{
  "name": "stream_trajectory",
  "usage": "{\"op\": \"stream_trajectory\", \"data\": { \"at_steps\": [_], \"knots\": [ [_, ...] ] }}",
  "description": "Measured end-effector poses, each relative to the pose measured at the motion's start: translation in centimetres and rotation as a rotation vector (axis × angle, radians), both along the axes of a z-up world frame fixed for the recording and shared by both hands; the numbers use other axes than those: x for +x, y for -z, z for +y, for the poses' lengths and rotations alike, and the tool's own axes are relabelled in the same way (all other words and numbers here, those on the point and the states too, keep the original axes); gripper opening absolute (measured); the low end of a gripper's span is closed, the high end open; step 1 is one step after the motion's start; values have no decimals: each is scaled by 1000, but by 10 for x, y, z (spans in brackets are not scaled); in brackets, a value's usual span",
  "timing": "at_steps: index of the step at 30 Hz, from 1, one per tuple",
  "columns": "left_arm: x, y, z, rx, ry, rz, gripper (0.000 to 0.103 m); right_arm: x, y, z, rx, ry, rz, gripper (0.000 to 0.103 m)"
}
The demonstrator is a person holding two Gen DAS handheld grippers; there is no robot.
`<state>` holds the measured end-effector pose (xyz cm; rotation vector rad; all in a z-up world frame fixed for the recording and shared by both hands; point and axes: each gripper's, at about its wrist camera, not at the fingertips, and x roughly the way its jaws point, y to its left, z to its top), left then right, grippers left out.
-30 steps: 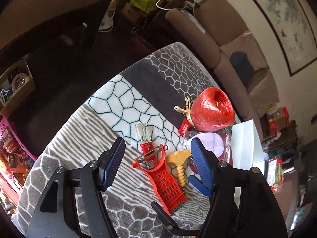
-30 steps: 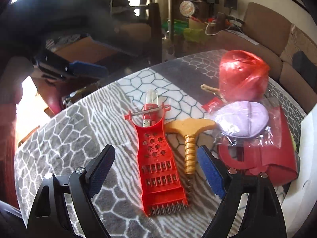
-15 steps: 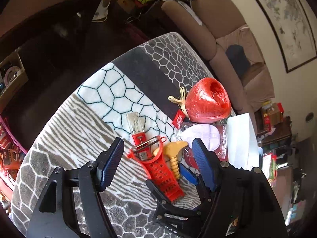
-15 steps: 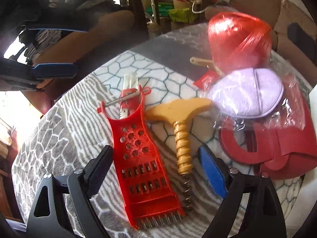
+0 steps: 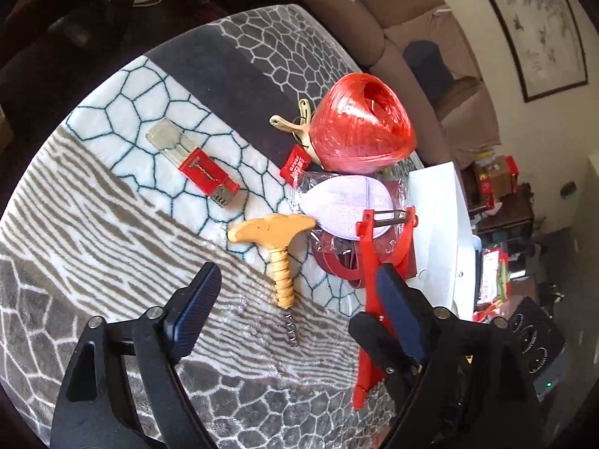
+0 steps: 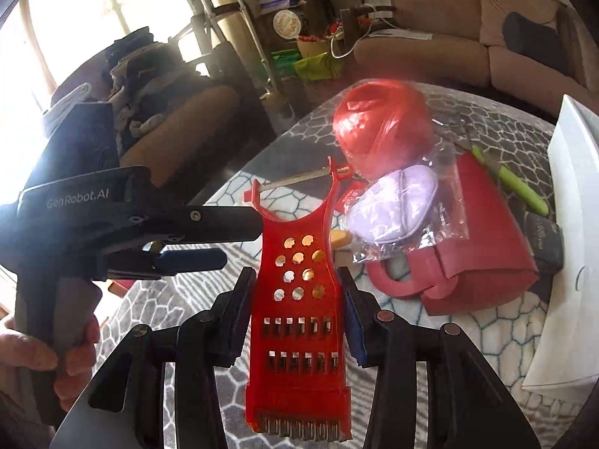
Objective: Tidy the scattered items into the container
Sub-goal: 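Grasp the yellow-handled corkscrew with the left gripper while the right gripper holds the grater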
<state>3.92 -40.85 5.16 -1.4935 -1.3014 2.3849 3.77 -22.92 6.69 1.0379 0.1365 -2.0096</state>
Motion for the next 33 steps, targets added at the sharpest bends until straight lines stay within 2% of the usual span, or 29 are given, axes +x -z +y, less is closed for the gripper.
{"op": "stream_trajectory", "data": {
  "at_steps": [6,9,10,12,15,16,17,19,22,25,30,33],
  "knots": [
    [-11,8,30,-153,27,-55,85,13,-29,57,19,112,44,44],
    [-17,18,44,-278,34,-85,74,25,-42,90,-31,139,35,44],
    [-20,24,47,-308,39,-103,63,29,-45,99,-50,141,30,44],
    [-21,24,52,-362,28,-86,60,36,-50,111,-76,139,24,44],
    [-21,24,59,-387,16,-77,60,49,-50,121,-102,134,20,44],
    [-21,23,62,-413,13,-78,54,52,-48,124,-107,130,23,44],
    [-22,22,67,-444,14,-73,37,53,-45,125,-109,127,27,44],
    [-26,22,77,-479,36,-70,17,53,-38,130,-113,126,31,44],
    [-31,25,83,-471,35,-75,16,45,-26,136,-118,134,-10,44],
    [-29,16,70,-370,-16,-43,13,41,-25,144,-143,145,-24,44],
    [-15,-35,64,-349,-68,68,13,40,-32,153,-172,147,-24,44],
    [-9,-64,70,-358,-65,133,13,38,-34,162,-193,150,-30,44]
  ]
}}
